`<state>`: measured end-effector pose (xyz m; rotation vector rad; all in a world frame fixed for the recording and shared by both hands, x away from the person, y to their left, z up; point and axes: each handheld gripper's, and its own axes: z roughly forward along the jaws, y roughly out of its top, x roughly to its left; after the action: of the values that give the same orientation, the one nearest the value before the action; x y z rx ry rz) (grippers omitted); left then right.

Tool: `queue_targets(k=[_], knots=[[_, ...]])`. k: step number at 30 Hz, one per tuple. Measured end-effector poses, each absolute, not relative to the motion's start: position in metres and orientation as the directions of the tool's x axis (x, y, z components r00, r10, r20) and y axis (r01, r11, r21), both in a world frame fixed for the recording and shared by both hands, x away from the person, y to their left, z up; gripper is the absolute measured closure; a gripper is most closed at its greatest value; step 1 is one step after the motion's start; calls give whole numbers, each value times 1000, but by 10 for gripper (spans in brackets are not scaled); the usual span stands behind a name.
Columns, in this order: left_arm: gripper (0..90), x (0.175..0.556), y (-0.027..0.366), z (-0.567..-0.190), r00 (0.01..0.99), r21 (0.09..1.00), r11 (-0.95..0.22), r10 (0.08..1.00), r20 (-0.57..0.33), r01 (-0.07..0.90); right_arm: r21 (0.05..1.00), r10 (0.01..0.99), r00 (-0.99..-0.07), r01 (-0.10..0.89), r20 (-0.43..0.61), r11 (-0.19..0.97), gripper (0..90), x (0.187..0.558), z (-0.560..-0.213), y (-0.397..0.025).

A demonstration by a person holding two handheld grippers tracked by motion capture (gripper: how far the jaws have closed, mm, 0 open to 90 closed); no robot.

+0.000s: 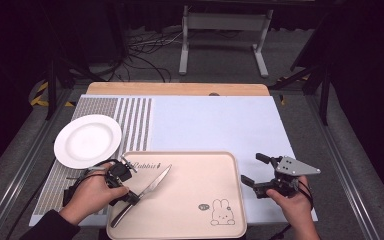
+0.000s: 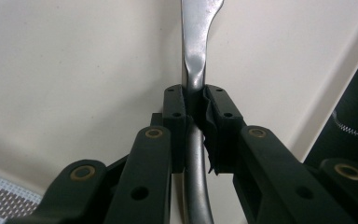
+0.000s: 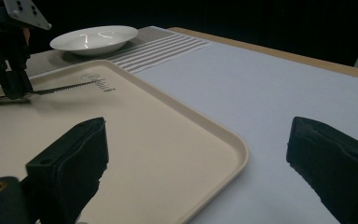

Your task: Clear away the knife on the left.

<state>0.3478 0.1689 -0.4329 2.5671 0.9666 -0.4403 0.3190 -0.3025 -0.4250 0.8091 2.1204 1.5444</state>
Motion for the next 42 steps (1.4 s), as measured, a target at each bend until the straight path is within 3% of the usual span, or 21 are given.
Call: queue_targets(k=[34, 42], knots=[[776, 349, 167, -438, 744, 224, -726, 547, -384, 650, 950, 653, -757, 226, 32, 216, 61, 318, -424, -303], [550, 344, 163, -433, 808, 274, -765, 511, -293, 583, 949, 650, -760, 225, 30, 220, 60, 318, -425, -302]])
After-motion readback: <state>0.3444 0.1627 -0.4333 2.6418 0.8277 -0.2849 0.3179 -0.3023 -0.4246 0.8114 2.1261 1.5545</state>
